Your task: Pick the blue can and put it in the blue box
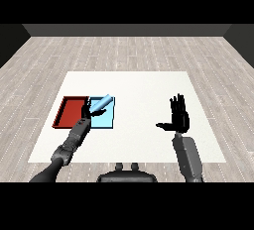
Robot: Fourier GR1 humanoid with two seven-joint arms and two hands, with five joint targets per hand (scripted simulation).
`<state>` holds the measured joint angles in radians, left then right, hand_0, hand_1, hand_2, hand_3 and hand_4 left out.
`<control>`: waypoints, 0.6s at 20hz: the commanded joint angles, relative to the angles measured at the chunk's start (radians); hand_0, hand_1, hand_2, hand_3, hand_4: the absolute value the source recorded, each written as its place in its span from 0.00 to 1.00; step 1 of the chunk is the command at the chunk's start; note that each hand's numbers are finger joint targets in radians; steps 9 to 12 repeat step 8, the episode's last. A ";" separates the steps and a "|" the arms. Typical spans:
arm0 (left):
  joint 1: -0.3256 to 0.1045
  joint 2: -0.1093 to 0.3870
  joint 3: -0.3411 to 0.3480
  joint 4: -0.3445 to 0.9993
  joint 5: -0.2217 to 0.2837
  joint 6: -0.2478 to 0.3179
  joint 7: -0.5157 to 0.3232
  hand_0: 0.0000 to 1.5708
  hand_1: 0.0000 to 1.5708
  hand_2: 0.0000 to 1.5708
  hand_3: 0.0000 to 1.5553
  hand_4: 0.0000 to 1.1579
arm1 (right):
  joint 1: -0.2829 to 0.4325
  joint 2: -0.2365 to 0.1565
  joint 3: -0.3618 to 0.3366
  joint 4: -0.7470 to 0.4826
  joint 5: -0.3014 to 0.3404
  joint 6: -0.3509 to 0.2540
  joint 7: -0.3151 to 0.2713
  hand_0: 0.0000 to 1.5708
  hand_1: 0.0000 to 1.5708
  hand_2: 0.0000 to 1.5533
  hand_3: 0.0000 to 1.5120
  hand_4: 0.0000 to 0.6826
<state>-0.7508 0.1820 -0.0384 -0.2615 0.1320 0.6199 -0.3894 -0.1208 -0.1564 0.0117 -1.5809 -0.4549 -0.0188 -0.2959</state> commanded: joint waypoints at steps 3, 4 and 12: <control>0.083 -0.024 0.021 -0.258 0.045 -0.131 -0.297 0.00 0.00 0.00 0.00 0.00 | -0.013 -0.007 -0.005 0.008 -0.002 0.007 0.010 0.00 0.00 0.00 0.00 0.00; 0.111 -0.037 0.019 -0.297 0.057 -0.178 -0.327 0.00 0.00 0.00 0.00 0.00 | 0.042 0.008 0.031 -0.009 0.022 0.005 0.006 0.00 0.00 0.00 0.00 0.00; 0.225 -0.043 -0.021 -0.515 0.078 -0.273 -0.383 0.00 0.00 0.00 0.00 0.00 | 0.031 -0.022 0.024 -0.015 0.045 0.000 0.019 0.00 0.00 0.00 0.00 0.00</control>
